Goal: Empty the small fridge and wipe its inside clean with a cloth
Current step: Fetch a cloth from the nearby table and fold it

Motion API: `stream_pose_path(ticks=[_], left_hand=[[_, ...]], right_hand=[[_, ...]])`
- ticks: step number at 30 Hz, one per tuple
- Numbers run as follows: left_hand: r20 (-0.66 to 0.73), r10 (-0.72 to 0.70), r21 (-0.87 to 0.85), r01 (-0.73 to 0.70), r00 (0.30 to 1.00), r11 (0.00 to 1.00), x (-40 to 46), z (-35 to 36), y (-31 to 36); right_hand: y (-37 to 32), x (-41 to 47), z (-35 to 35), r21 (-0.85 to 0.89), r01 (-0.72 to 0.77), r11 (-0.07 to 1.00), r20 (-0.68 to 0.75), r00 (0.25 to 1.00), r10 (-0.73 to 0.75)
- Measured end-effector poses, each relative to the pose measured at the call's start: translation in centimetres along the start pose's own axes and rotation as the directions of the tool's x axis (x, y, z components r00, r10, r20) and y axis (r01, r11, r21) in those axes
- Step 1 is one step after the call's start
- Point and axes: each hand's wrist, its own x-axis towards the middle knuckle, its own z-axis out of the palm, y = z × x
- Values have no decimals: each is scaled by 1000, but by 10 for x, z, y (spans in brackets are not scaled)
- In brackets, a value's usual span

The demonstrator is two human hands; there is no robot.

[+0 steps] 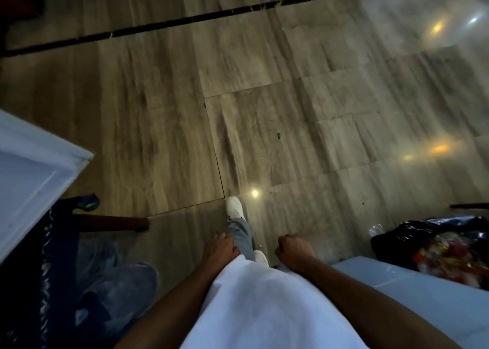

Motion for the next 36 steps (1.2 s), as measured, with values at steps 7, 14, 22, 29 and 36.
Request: stream_pose_path(ticks=[7,14,22,29,36], left_hand=[[-13,5,-79,-6,1000,997,68,-85,-29],[-43,-92,-120,86,995,989,110,-145,-68],[-22,-149,-312,135,989,940,146,-176,-73],[-99,-231,-406,173,968,897,198,-219,-62],[-92,-422,-491,328,902,807,229,-265,-71]], right_hand=[[-27,68,-67,-14,-40,999,26,999,40],[-69,136,-150,-39,26,999,-41,999,-28],[-97,202,-216,-69,80,994,-77,993,-85],[-105,276,-285,-210,181,961,-25,981,-190],[-122,330,-335,-357,307,882,107,952,-288]])
